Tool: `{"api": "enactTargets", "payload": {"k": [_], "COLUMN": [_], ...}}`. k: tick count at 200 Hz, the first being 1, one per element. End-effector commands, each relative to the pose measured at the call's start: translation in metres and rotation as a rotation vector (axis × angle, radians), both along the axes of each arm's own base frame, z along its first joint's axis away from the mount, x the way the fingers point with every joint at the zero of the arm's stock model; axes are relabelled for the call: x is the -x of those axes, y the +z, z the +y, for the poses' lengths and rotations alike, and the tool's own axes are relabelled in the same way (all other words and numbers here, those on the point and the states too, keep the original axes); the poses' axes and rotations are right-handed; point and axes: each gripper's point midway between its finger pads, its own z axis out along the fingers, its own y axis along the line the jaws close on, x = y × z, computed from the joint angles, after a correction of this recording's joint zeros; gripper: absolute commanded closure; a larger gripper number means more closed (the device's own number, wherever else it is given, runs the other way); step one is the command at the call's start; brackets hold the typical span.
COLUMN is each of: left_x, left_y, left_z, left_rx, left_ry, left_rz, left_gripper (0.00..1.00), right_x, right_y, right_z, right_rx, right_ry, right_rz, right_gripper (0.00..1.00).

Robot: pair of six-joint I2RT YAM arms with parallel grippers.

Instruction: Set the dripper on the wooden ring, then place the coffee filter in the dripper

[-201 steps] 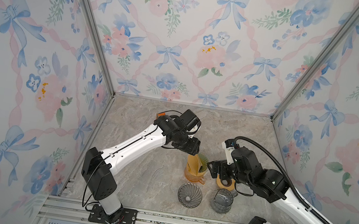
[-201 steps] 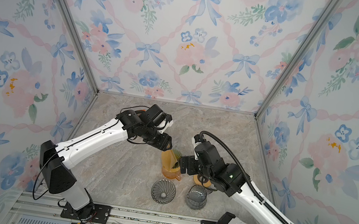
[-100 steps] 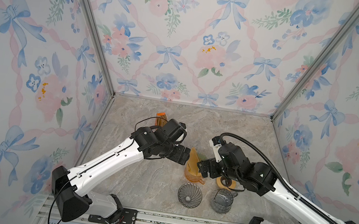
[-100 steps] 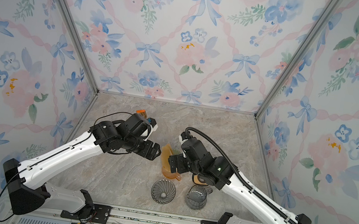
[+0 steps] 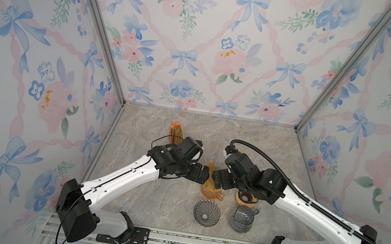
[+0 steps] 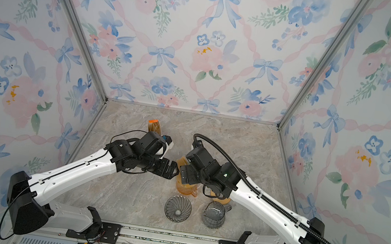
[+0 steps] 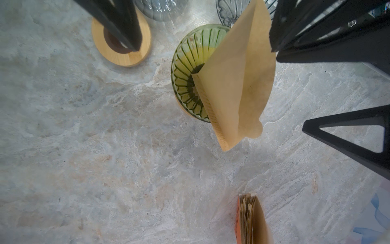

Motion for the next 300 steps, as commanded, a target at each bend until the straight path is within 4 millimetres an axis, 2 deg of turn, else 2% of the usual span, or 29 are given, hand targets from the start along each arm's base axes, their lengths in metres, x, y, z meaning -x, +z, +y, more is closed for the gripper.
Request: {"api": "enactTargets", "payload": {"k": [1,32,96,142,193,260,300], "left_x": [-0.004,-0.009,-0.020,-0.017,-0.021,-0.027,-0.032], "left_y": [-0.008,-0.013,-0.014,-0.033,-0.028,-0.046,-0.048], "left_z": [-0.007,-0.009,-0.010,-0.018,-0.020,-0.021,-0.024], "left_rx": [0.048,0.065,0.078,0.058,0.059,0.002,-0.007], "left_ry": [0.019,0.036,0.062,0.041,0.040,0.029,0.024], "left_rz": [0.027,0.037,0.028,0.079,0.067,0.078,0.078], "left_gripper": [0.02,0.02,0.02,0.02,0.02,0.02,0.02], "right_x": [-0.001,-0.005,-0.013,-0.011,-0.016,-0.024,-0.027], "right_y": [0.001,0.001,-0.001,-0.007,-0.022,-0.030,-0.038], "right_z": [-0.006,-0.015,-0.047,-0.043,-0.055,-0.061,-0.063], "right_rx": [0.044,0.086,0.131,0.095,0.125,0.167,0.202], "right_ry": [-0.032,-0.068,-0.162,-0.134,-0.166,-0.176,-0.181], "right_rz": [0.008,0.005,0.029,0.059,0.096,0.108,0.116], "right_gripper": [0.04,0.04,0.04,0.04,0.04,0.04,0.04]}}
